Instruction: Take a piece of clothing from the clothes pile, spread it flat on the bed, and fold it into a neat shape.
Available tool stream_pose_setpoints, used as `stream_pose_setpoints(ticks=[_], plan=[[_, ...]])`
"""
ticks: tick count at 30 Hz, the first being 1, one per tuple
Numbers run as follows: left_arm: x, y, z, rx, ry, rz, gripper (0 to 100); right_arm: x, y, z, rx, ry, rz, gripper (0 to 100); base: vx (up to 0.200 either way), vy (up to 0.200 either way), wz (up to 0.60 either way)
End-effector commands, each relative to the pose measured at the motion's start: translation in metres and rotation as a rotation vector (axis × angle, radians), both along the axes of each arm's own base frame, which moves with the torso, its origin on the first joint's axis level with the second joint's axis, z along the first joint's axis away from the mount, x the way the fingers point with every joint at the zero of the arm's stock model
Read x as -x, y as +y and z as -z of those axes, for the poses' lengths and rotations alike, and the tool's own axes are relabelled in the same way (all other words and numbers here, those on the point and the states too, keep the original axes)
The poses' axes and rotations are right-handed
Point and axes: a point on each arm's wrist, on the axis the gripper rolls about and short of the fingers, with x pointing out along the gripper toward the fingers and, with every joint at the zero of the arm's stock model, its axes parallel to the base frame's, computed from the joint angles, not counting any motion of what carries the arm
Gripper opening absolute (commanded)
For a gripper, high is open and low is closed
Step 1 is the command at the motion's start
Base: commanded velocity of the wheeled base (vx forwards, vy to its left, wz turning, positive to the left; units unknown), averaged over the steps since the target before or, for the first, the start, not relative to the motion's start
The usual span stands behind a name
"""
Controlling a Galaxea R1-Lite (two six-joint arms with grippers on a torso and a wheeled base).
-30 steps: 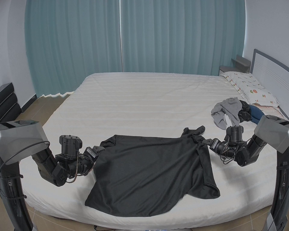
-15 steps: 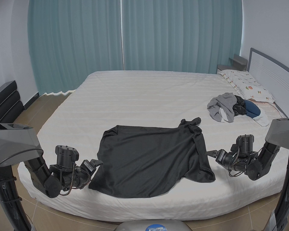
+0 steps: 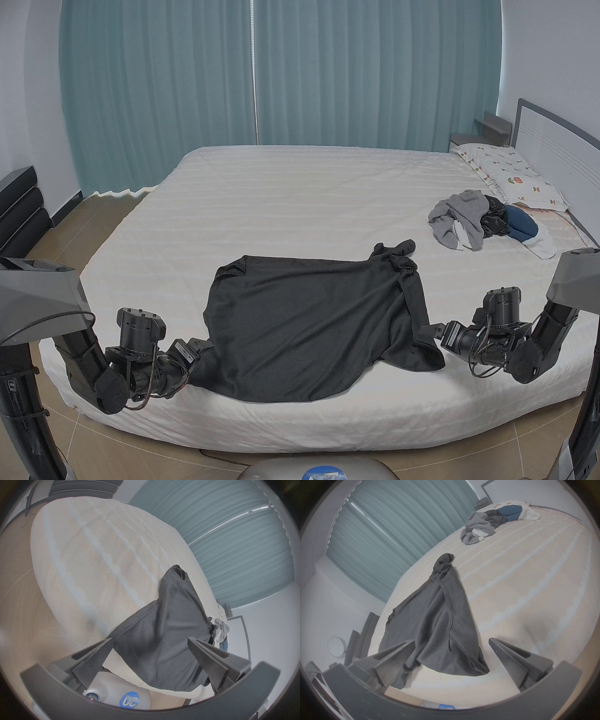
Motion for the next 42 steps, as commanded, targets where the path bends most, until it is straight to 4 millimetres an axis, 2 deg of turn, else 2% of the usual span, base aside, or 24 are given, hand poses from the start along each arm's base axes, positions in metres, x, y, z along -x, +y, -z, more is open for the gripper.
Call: stream_pose_setpoints(ticks=[1,6,7,13,18,19,27,42], plan=[[-0.001,0.000,0.003,-0.001,0.008,-0.001,100,-0.003,0.008,0.023,0.097,0.035,-0.007,100,0.000,0.000,0.00],[-0.003,0.000,0.003,0.000,0.004,-0.003,100,-0.012,0.009,0.037,0.148,0.021,0.018,100,0.000,0.000,0.00],[-0.003,0.000,0.003,0.000,0.004,-0.003,100,-0.013,0.010,0.038,0.154,0.013,0.020,0,0.000,0.000,0.00],[-0.004,0.000,0.004,0.001,-0.001,-0.003,100,-0.015,0.011,0.034,0.164,-0.006,0.022,0,0.000,0.000,0.00],[-0.004,0.000,0.005,0.008,-0.028,-0.004,100,-0.014,0.003,0.026,0.190,-0.023,0.038,0,0.000,0.000,0.00],[-0.005,0.000,0.008,0.007,-0.031,-0.004,100,-0.015,-0.006,0.022,0.211,-0.031,0.051,0,0.000,0.000,0.00],[-0.004,0.000,0.010,-0.011,-0.027,0.004,100,-0.019,-0.046,0.011,0.273,-0.056,0.118,0,0.000,0.000,0.00],[-0.001,0.000,0.012,-0.030,-0.019,0.022,100,-0.021,-0.076,0.013,0.314,-0.043,0.166,0,0.000,0.000,0.00]])
